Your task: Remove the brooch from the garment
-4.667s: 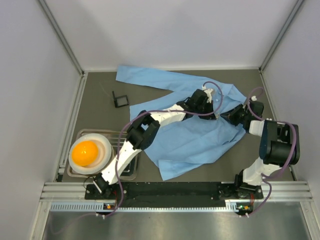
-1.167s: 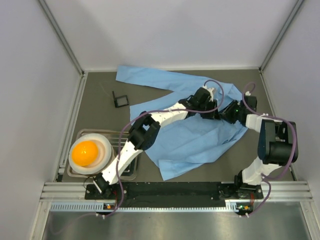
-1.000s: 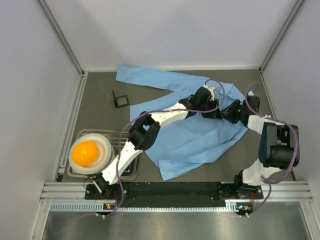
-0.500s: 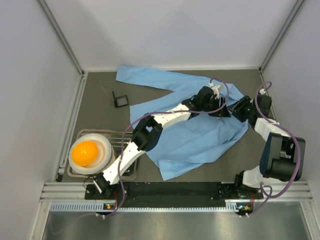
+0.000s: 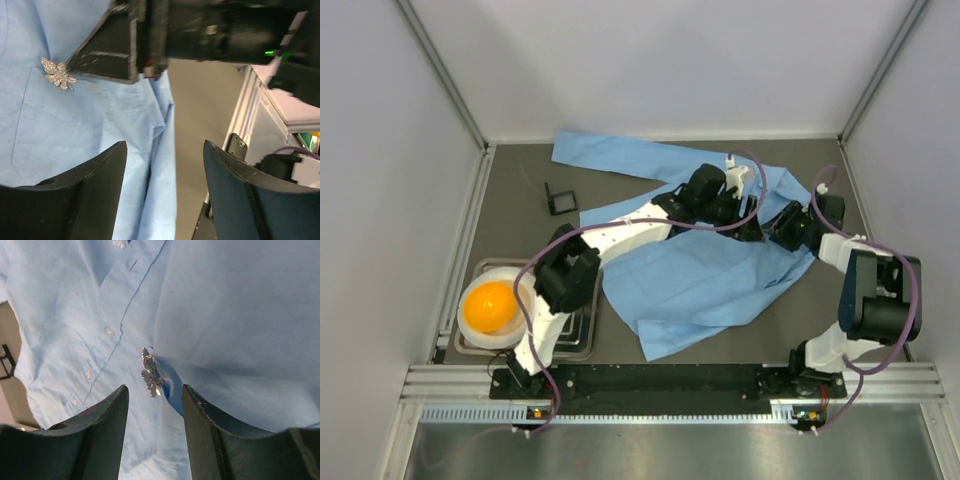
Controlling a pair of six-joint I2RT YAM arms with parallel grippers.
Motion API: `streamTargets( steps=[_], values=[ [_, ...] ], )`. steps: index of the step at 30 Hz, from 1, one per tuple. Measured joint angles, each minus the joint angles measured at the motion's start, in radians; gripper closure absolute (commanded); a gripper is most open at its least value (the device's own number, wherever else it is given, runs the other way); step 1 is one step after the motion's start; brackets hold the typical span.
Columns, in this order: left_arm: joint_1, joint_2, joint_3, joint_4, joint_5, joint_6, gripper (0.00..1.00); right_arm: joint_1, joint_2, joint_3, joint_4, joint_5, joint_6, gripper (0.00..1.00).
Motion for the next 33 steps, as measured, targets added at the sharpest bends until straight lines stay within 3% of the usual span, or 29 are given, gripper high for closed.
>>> streamTargets(
  steps=[6, 13, 18, 28, 33],
  values=[
    [0.004, -0.166, -0.135, 0.029, -0.011, 0.035, 0.33, 0.072, 0.008, 0.028, -0.029, 0.049, -0.062, 0.6],
    [0.012, -0.175, -0.268, 0.037, -0.026, 0.027, 0.32, 0.094, 0.027, 0.077, -0.045, 0.101, -0.111, 0.71],
    [0.014, -0.175, -0.3, 0.045, -0.025, 0.009, 0.3, 0.104, 0.059, 0.095, -0.051, 0.112, -0.129, 0.74],
    [0.014, -0.176, -0.319, 0.075, -0.025, 0.005, 0.3, 0.114, 0.089, 0.1, -0.077, 0.125, -0.145, 0.97],
    [0.014, -0.178, -0.341, 0.078, -0.024, 0.005, 0.3, 0.117, 0.102, 0.123, -0.083, 0.126, -0.15, 1.0]
  ],
)
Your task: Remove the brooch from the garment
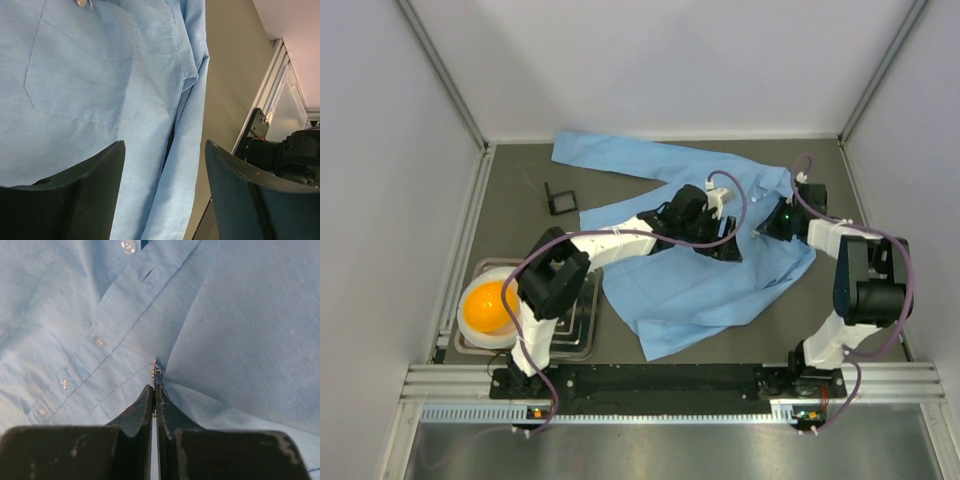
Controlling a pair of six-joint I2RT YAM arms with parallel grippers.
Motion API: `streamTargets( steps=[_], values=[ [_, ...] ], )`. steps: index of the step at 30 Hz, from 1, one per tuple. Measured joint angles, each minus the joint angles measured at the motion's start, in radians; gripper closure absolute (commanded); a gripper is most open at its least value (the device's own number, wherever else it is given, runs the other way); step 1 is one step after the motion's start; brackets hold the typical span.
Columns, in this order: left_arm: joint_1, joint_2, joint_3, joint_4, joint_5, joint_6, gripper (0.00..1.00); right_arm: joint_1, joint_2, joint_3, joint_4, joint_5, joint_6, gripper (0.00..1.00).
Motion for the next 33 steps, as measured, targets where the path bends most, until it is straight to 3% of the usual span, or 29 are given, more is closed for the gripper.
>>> streamTargets(
  steps=[8, 10, 11, 13, 14, 28, 33],
  values=[
    [0.0, -0.018, -0.043, 0.005, 0.016, -0.009, 0.31, 0.002, 0.072, 0.091, -0.01, -0.026, -0.062, 0.99],
    [0.0, -0.026, -0.058, 0.014, 0.02, -0.017, 0.31, 0.002, 0.09, 0.109, -0.009, -0.04, -0.075, 0.87],
    [0.0, -0.03, -0.064, 0.017, 0.023, -0.021, 0.31, 0.002, 0.096, 0.116, -0.011, -0.047, -0.083, 0.87],
    [-0.001, -0.043, -0.084, 0.028, 0.03, -0.026, 0.31, 0.002, 0.099, 0.121, -0.013, -0.058, -0.091, 0.99],
    [-0.001, -0.047, -0.091, 0.031, 0.032, -0.028, 0.31, 0.002, 0.099, 0.122, -0.012, -0.064, -0.098, 1.0],
    [-0.008, -0.108, -0.168, 0.045, 0.019, -0.089, 0.37, 0.005, 0.087, 0.137, 0.027, -0.124, -0.104, 1.0],
    [0.016, -0.215, -0.191, -0.033, -0.045, -0.173, 0.41, 0.063, -0.082, -0.005, 0.176, -0.177, -0.145, 1.0]
  ],
)
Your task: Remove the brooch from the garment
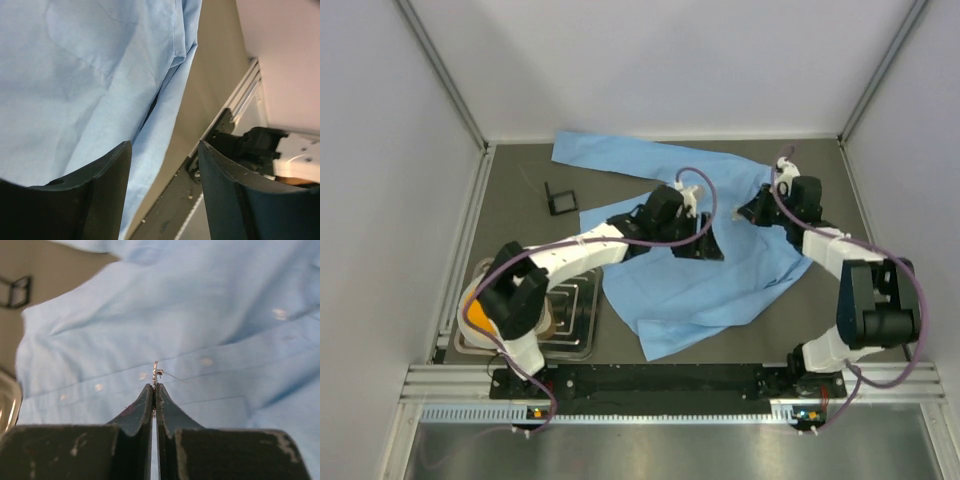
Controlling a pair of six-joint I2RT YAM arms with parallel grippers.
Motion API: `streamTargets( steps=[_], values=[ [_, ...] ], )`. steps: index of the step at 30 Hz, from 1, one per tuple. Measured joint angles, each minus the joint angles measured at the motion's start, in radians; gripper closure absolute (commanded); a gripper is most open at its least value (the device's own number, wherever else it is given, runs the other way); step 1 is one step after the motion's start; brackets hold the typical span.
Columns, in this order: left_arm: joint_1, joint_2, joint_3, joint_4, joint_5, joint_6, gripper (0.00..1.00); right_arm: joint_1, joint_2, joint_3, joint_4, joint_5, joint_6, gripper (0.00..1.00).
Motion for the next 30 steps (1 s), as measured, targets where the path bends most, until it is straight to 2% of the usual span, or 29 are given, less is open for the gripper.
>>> streamTargets(
  steps=[5, 9, 12, 15, 18, 23, 25, 30],
  values=[
    [0.084, -0.165, -0.06, -0.087, -0.022, -0.128, 0.43, 0.152, -0.227, -0.191, 0.221, -0.058, -0.067, 1.0],
    [0.19, -0.38, -0.252, -0.091, -0.024, -0.275, 0.41, 0.262, -0.345, -0.296, 0.391, -0.127, -0.123, 1.0],
    [0.242, -0.535, -0.354, -0.137, -0.055, -0.376, 0.4, 0.328, -0.409, -0.427, 0.61, -0.187, -0.185, 1.0],
    [0.248, -0.656, -0.369, -0.21, -0.086, -0.465, 0.38, 0.428, -0.428, -0.547, 0.808, -0.227, -0.252, 1.0],
    [0.248, -0.747, -0.366, -0.246, -0.092, -0.541, 0.4, 0.529, -0.426, -0.577, 0.918, -0.236, -0.303, 1.0],
    [0.249, -0.808, -0.326, -0.367, -0.092, -0.672, 0.45, 0.655, -0.426, -0.576, 1.074, -0.172, -0.376, 1.0],
    [0.249, -0.808, -0.312, -0.414, -0.09, -0.716, 0.49, 0.686, -0.426, -0.576, 1.1, -0.151, -0.395, 1.0],
    [0.249, -0.816, -0.317, -0.443, -0.074, -0.797, 0.5, 0.732, -0.4, -0.576, 1.134, -0.121, -0.426, 1.0]
  ],
)
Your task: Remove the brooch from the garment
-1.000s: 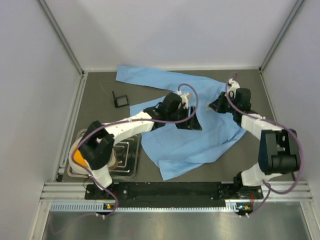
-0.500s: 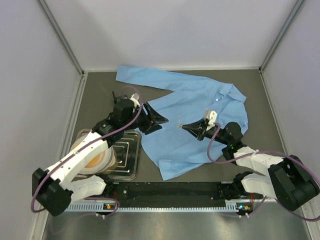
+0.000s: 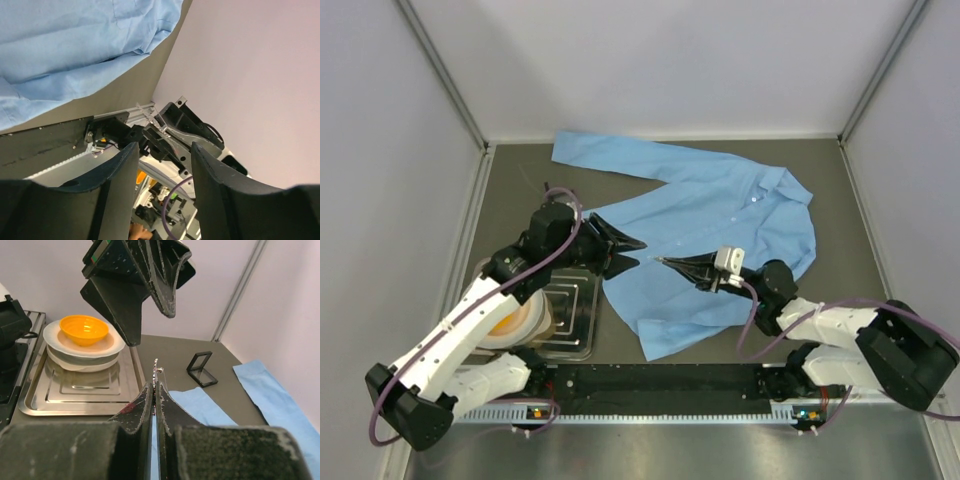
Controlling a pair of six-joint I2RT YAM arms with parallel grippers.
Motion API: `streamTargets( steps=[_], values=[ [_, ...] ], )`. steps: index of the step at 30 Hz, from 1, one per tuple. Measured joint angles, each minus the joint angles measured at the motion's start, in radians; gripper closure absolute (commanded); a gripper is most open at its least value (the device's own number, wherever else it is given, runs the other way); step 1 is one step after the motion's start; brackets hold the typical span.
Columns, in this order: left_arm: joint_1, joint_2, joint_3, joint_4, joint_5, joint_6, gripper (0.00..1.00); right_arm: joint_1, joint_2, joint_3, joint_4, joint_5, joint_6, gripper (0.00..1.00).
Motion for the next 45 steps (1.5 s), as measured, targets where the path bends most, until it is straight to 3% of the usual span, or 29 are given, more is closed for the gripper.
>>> streamTargets(
  steps=[19, 23, 26, 33, 45],
  values=[
    [0.0, 0.018, -0.087, 0.006, 0.043, -0.202, 0.62, 0.072, 0.01, 0.054, 0.002, 0.029, -0.119, 1.0],
    [0.0, 0.02, -0.088, 0.006, 0.046, -0.204, 0.58, 0.073, 0.01, 0.054, -0.003, 0.031, -0.132, 1.0],
    [0.0, -0.014, -0.088, -0.018, 0.02, -0.205, 0.49, 0.073, 0.006, 0.053, -0.009, 0.036, -0.145, 1.0],
    [0.0, -0.065, -0.097, -0.007, -0.002, -0.218, 0.48, 0.08, -0.011, 0.053, -0.05, 0.03, -0.168, 1.0],
    [0.0, -0.019, -0.097, 0.009, -0.006, -0.241, 0.6, 0.112, 0.035, 0.058, -0.058, 0.028, -0.183, 1.0]
  ],
)
